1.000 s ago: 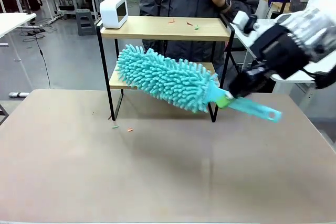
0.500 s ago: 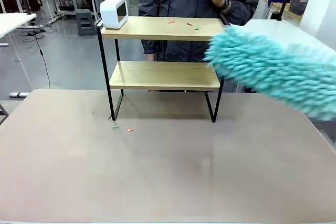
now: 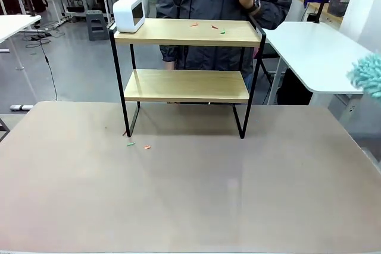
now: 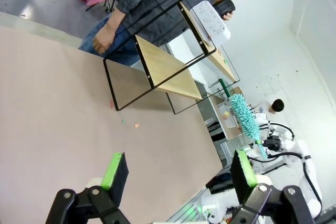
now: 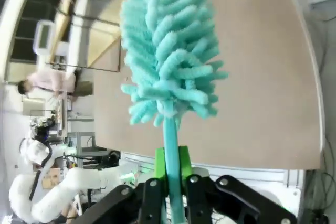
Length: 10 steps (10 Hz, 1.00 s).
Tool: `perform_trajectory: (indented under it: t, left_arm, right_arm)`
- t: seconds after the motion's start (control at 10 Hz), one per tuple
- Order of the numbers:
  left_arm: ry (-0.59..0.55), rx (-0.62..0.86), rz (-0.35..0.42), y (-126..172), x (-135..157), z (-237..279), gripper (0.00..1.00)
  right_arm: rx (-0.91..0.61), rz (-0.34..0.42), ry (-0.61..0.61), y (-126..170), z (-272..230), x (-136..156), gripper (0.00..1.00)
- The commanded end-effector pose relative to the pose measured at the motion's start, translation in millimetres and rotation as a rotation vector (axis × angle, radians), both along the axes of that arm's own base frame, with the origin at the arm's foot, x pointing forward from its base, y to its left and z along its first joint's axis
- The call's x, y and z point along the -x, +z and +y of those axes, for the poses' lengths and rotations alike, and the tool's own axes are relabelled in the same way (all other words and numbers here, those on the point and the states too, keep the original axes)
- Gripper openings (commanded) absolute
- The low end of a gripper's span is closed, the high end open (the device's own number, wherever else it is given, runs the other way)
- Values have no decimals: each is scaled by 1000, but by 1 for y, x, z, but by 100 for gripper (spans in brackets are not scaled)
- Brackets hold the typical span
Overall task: Clean the shelf.
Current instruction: Clean the specific tier of the Shelf with the Duster once objects are removed, then clean the remaining tier of the Shelf with the Duster once objects are removed.
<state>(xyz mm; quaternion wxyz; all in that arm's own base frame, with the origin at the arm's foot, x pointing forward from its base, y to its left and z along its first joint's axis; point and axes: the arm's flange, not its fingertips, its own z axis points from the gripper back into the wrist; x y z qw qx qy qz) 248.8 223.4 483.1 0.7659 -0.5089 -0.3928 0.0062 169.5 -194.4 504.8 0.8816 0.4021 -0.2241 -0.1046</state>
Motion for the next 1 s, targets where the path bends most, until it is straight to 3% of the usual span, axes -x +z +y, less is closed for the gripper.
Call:
perform_trajectory:
  t: [0.0,0.9]
  left_arm:
    - [-4,5,-27,1,-2,-1,100]
    - [-4,5,-27,1,-2,-1,100]
  right_arm:
    - [3,-36,148,17,30,22,13]
    - [3,-36,148,17,30,22,13]
